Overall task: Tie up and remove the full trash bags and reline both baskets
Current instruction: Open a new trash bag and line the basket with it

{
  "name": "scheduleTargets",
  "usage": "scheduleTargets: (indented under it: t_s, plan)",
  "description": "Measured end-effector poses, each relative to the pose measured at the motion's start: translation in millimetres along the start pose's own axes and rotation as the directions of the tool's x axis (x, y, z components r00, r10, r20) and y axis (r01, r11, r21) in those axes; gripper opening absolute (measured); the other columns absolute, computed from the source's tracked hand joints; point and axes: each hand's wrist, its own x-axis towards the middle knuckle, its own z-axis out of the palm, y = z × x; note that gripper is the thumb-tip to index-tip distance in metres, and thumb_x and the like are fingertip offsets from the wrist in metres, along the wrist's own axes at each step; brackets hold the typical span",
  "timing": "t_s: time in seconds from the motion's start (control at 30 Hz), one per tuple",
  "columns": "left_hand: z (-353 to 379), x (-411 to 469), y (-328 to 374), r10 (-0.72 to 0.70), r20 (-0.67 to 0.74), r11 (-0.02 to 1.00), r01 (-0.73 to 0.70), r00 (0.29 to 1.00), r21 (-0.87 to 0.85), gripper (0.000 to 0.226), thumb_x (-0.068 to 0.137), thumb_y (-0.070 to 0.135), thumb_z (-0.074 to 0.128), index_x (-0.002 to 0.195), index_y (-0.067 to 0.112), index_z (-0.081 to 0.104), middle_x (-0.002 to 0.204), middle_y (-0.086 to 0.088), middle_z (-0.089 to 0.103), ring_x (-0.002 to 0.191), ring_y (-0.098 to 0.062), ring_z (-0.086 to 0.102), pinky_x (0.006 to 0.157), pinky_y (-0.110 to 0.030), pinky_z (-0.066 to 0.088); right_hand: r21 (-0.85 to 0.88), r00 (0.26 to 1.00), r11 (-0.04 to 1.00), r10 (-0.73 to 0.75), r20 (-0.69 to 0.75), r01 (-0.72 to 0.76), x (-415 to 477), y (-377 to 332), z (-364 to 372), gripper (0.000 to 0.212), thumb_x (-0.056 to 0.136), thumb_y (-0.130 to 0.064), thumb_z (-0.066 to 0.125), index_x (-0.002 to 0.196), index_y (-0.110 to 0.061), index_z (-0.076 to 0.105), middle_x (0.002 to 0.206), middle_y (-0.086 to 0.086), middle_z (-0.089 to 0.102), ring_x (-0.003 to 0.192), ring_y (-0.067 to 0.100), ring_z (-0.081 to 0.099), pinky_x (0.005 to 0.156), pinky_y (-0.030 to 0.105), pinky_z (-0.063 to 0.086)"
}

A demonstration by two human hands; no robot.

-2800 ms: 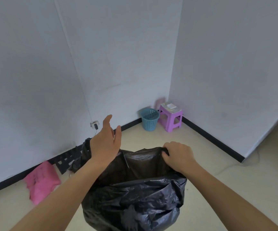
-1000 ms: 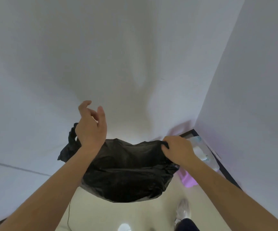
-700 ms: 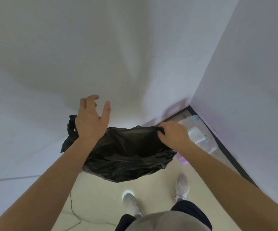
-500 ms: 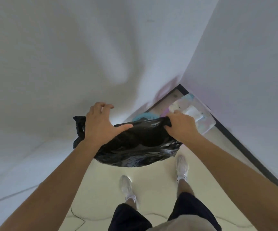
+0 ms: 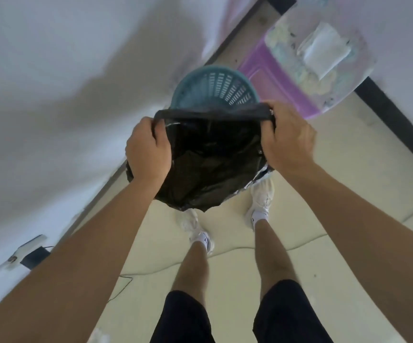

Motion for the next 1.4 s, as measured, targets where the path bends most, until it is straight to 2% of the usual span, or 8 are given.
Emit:
scheduleTargets:
  t_s: [0.23, 0.4, 0.67, 0.83, 1.03, 1.23, 1.3, 1.4]
  plan:
    - [31.5, -8.6, 7.0, -0.146, -0.310, 0.881, -0.019, 0.940, -0.473, 0.044, 0.097, 0.029, 0.027, 0.099, -0.006, 0.054, 0.076, 0.015, 0.044, 0.065, 0.006, 0.050, 0.064, -0.006, 0.035, 0.269, 0.960, 0.948, -0.098, -0.264, 0.171, 7.9, -14.7, 26.4, 0.034, 0.094, -0.020, 0.045, 0.121, -0.012, 0.063, 0.113, 0.008, 0.059, 0.100, 0.016, 0.056, 0.067, 0.011, 0.032]
    - [64.3, -3.7, 5.4, -0.234, -0.313, 0.818, 0.013, 0.920, -0.574, 0.026, 0.097, 0.027, 0.036, 0.096, 0.001, 0.039, 0.080, 0.010, 0.036, 0.068, 0.011, 0.046, 0.064, -0.006, 0.036, 0.294, 0.973, 0.934, -0.158, -0.169, 0.203, 23.1, 6.9, 62.3, 0.037, 0.094, -0.020, 0.045, 0.125, -0.011, 0.061, 0.118, 0.012, 0.054, 0.099, 0.002, 0.046, 0.065, 0.008, 0.034]
    - [172.9, 23.1, -69.0, -0.267, 0.155, 0.963, 0.258, 0.951, 0.074, 0.061, 0.085, 0.030, 0.068, 0.133, 0.006, 0.040, 0.137, -0.017, 0.036, 0.124, -0.029, 0.041, 0.097, -0.037, 0.044, -0.180, 0.944, 0.962, -0.144, 0.297, 0.203, 75.6, 85.8, 182.4, 0.061, 0.093, -0.030, 0.055, 0.149, -0.015, 0.036, 0.157, 0.023, 0.022, 0.130, 0.052, 0.037, 0.104, 0.063, 0.038]
    - [205.8, 42.7, -82.5, -0.383, 0.288, 0.906, 0.418, 0.878, -0.070, 0.066, 0.095, 0.022, 0.057, 0.150, 0.016, 0.021, 0.133, -0.012, 0.056, 0.118, -0.034, 0.056, 0.089, -0.037, 0.044, -0.203, 0.939, 0.978, 0.104, 0.327, -0.038, 90.6, 91.3, 216.3, 0.080, 0.082, 0.002, 0.064, 0.149, -0.026, 0.032, 0.162, 0.016, -0.001, 0.132, 0.052, 0.029, 0.104, 0.052, 0.041]
    - [199.8, 16.1, -107.3, -0.470, 0.338, 0.878, 0.470, 0.815, 0.089, 0.069, 0.097, 0.019, 0.048, 0.155, 0.017, 0.009, 0.124, -0.019, 0.060, 0.108, -0.041, 0.060, 0.083, -0.045, 0.049, -0.174, 0.937, 0.984, 0.018, 0.348, 0.045, 41.0, 101.1, 207.4, 0.065, 0.076, 0.001, 0.064, 0.136, -0.017, 0.047, 0.157, 0.017, 0.013, 0.128, 0.048, 0.035, 0.096, 0.049, 0.046]
    - [151.0, -13.9, -113.5, -0.269, 0.373, 0.741, -0.056, 0.888, 0.669, 0.042, 0.098, 0.047, 0.046, 0.102, 0.006, 0.039, 0.068, -0.007, 0.051, 0.052, -0.023, 0.041, 0.048, -0.031, 0.024, -0.417, 0.831, 0.889, 0.083, 0.551, 0.188, 13.7, 91.9, 179.1, 0.039, 0.086, -0.026, 0.063, 0.119, -0.013, 0.049, 0.113, 0.012, 0.058, 0.094, 0.038, 0.062, 0.064, 0.035, 0.037]
    - [139.2, -14.2, -103.4, -0.123, 0.299, 0.819, -0.074, 0.946, 0.569, 0.031, 0.100, 0.038, 0.046, 0.100, 0.008, 0.041, 0.061, 0.001, 0.040, 0.048, -0.018, 0.034, 0.045, -0.029, 0.020, -0.357, 0.883, 0.925, 0.055, 0.467, 0.131, 16.4, 84.6, 170.2, 0.039, 0.089, -0.035, 0.062, 0.121, -0.017, 0.050, 0.113, 0.009, 0.058, 0.094, 0.036, 0.062, 0.066, 0.036, 0.038]
    - [138.8, -8.9, -77.4, -0.100, 0.252, 0.993, 0.112, 0.963, -0.035, 0.031, 0.095, 0.026, 0.059, 0.119, 0.012, 0.044, 0.089, 0.011, 0.055, 0.071, -0.004, 0.050, 0.059, -0.011, 0.042, 0.022, 0.958, 1.000, 0.013, 0.288, -0.020, 17.7, 63.7, 169.5, 0.057, 0.086, -0.042, 0.066, 0.135, -0.022, 0.046, 0.129, 0.006, 0.047, 0.105, 0.031, 0.059, 0.083, 0.040, 0.047]
